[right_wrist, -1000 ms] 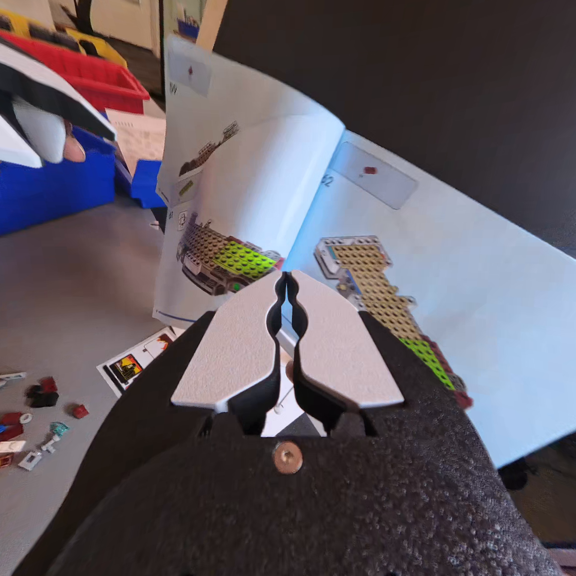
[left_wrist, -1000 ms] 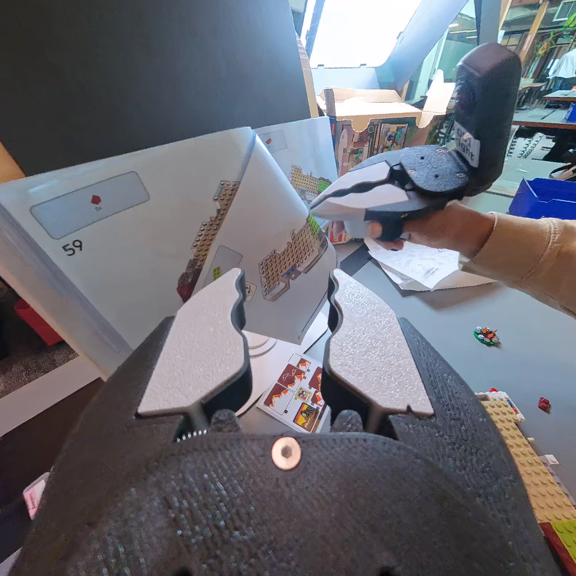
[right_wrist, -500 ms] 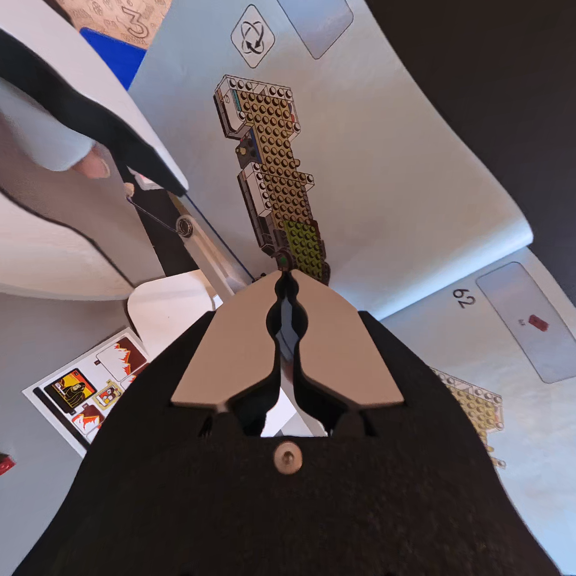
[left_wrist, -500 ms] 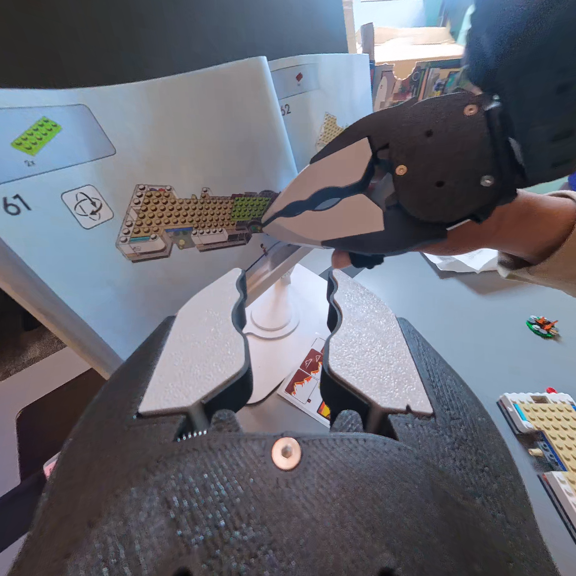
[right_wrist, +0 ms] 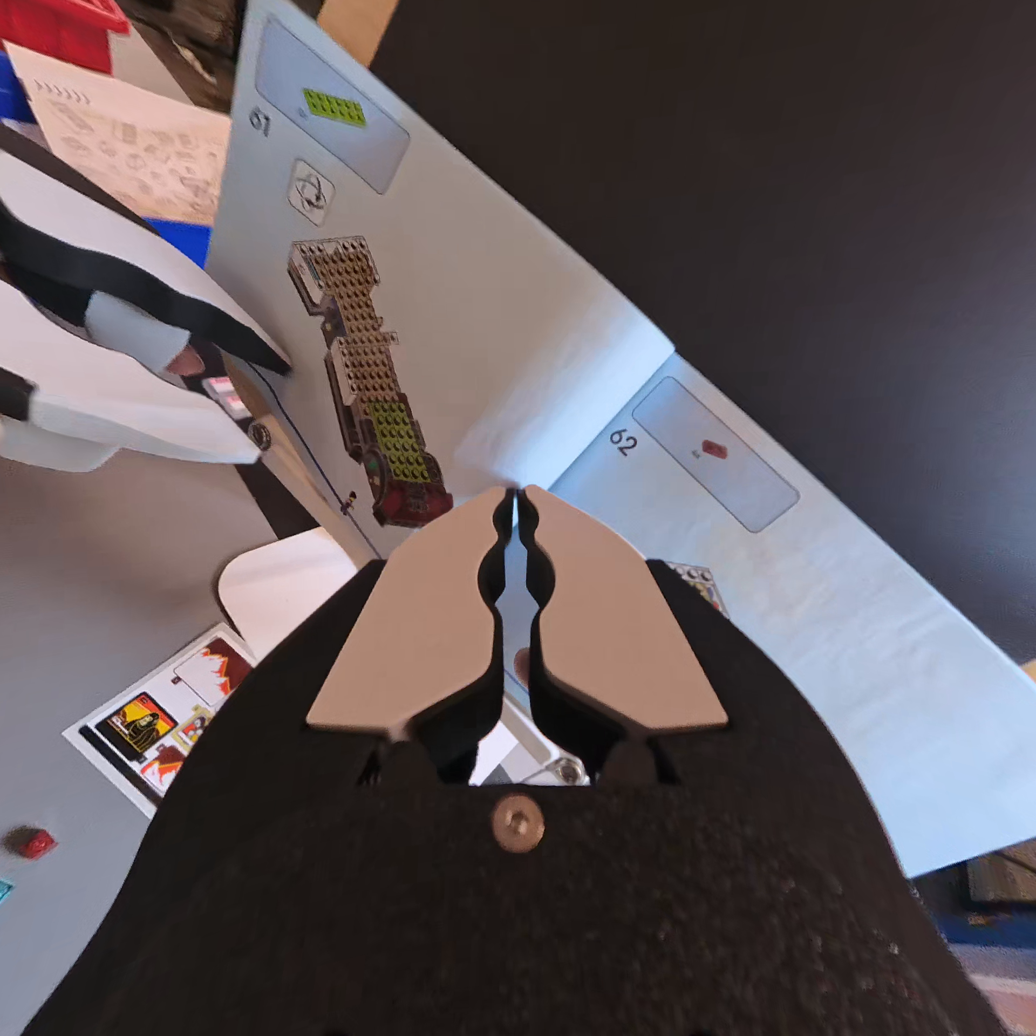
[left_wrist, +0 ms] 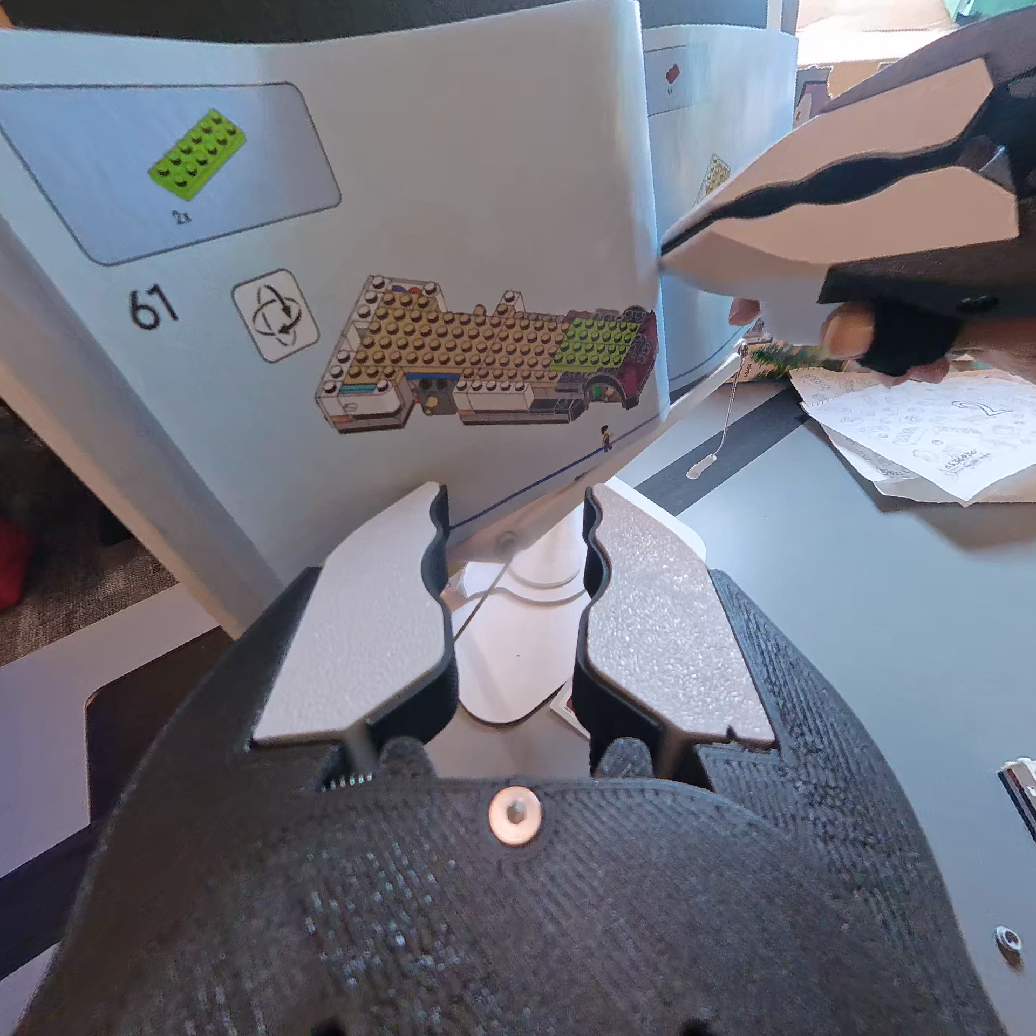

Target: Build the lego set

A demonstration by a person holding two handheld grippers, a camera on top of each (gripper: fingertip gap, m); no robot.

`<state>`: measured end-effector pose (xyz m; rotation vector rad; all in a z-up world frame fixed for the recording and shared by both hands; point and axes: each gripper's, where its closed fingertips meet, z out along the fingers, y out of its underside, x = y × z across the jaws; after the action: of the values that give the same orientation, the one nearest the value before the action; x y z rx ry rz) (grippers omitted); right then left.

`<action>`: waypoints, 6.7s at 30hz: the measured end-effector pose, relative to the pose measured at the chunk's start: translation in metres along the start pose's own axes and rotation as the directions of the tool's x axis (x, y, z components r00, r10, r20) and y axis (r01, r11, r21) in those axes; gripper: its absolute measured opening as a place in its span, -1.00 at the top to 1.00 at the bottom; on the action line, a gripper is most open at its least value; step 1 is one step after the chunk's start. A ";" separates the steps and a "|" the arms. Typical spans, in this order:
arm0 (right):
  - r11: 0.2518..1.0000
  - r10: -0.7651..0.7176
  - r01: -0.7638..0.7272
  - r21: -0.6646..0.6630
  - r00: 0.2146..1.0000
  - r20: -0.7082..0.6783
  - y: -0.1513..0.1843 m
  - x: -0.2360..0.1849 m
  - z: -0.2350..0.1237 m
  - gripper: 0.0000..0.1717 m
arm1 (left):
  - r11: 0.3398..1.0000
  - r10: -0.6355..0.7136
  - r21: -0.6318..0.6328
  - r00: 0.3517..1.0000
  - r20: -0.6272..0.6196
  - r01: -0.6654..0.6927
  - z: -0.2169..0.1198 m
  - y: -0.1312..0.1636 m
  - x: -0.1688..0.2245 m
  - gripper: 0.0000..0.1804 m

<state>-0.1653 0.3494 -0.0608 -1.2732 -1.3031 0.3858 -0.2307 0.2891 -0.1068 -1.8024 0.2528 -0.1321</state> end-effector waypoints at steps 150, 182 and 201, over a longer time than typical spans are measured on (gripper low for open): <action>0.982 0.178 -0.188 0.013 0.950 0.256 0.076 -0.050 -0.228 0.67 | 0.980 0.196 0.047 0.910 -0.366 -0.192 -0.137 0.058 0.147 0.93; 0.828 0.279 0.160 -0.537 0.714 0.642 0.227 -0.208 -0.278 0.91 | 0.898 0.087 -0.298 0.792 -0.604 -0.325 -0.159 0.203 0.277 0.23; 0.960 0.037 0.208 -0.188 0.572 0.819 0.130 -0.269 -0.240 0.91 | 0.900 0.098 -0.287 0.793 -0.601 -0.329 -0.161 0.202 0.264 0.11</action>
<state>0.0090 0.0625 -0.2459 -1.2758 -2.2796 0.8226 -0.0317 0.0273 -0.2750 -2.0626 0.9816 -0.4991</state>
